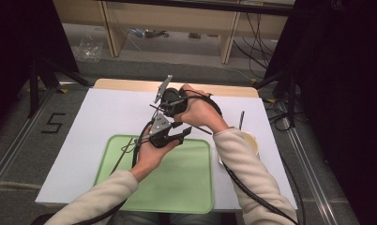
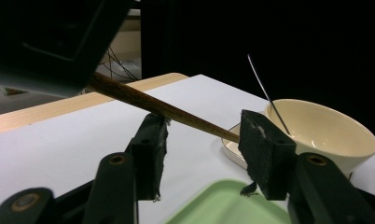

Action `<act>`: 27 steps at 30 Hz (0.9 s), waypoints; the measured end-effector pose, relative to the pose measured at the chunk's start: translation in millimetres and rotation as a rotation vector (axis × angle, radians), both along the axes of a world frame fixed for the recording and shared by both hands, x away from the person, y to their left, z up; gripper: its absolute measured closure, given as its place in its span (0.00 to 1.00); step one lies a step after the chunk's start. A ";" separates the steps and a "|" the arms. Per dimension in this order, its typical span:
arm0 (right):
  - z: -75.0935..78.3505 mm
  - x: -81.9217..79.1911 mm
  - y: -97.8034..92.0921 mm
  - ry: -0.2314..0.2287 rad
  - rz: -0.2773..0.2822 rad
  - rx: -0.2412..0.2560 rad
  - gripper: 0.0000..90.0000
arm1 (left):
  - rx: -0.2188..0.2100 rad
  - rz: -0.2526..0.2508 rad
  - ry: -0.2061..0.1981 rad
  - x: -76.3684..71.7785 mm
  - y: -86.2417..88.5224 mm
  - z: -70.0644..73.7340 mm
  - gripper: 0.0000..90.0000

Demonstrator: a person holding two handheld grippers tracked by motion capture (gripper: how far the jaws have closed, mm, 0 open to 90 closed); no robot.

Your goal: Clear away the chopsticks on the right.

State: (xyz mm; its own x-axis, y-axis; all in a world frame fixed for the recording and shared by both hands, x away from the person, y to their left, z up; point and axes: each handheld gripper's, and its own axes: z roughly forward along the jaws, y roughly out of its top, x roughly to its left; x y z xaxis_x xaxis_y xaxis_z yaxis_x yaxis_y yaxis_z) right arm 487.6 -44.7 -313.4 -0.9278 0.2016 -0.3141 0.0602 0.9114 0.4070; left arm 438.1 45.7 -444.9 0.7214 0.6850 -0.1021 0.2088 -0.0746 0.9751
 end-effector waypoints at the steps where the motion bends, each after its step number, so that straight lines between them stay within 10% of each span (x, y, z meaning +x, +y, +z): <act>1: 0.2 -0.1 0.0 0.001 -0.001 0.002 0.97 | -0.016 0.004 0.003 0.5 -0.5 0.0 0.60; 27: 8.4 -0.1 0.9 0.021 -0.025 0.090 0.97 | -0.181 0.075 0.032 6.7 8.6 -1.4 0.83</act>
